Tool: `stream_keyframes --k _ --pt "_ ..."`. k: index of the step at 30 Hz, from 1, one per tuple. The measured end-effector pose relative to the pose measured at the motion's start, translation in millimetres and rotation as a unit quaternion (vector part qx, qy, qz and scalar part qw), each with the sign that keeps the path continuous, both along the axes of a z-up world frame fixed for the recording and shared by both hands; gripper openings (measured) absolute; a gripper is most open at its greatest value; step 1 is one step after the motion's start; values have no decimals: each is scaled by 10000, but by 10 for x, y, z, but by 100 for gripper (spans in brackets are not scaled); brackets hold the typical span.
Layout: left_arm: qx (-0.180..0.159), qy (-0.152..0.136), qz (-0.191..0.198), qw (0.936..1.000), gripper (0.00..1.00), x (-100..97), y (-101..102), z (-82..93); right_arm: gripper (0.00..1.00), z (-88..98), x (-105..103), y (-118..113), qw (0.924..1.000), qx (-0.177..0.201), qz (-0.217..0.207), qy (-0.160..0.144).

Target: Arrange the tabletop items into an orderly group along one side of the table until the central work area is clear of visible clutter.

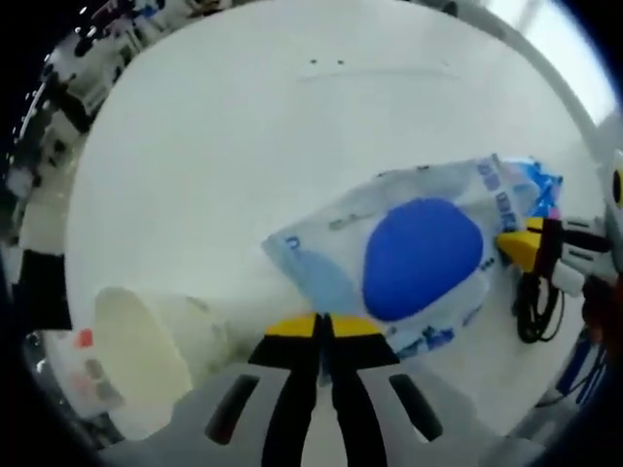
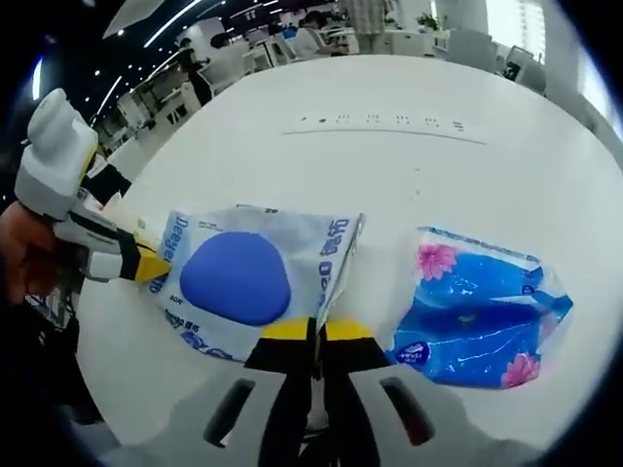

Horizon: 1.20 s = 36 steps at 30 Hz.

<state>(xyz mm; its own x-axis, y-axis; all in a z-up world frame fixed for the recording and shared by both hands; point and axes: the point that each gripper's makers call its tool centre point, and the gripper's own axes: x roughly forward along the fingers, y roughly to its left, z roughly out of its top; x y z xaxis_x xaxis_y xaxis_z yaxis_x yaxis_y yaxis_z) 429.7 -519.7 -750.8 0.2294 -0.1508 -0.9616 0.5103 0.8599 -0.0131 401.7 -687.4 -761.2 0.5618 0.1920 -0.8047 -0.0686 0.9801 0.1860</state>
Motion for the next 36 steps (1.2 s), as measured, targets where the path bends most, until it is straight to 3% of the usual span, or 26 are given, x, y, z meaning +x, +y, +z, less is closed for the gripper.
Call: stream_keyframes --k 5,8,15,24,28,31,36 --pt "-129 3 71 9999 9 5 18 36 10 29 -51 -56 9998 -178 101 -12" --pt "-203 6 130 9997 14 -18 3 62 16 93 -68 -94 9999 -95 53 -84" --pt "-280 18 151 9995 26 -142 -26 126 18 213 -89 -157 9996 -194 85 -192" --pt "-251 -44 87 9996 31 -262 25 155 17 285 -253 -150 9998 -151 70 -137" --pt "-133 -113 -196 9997 34 -278 29 134 17 293 -283 -161 9997 -174 74 -154" --pt "-194 -33 -481 9986 43 -309 -40 80 17 275 -302 -169 9996 -207 101 -142" --pt "-177 -167 -1033 9944 55 -349 -164 82 17 290 -331 -167 9995 -212 113 -209"
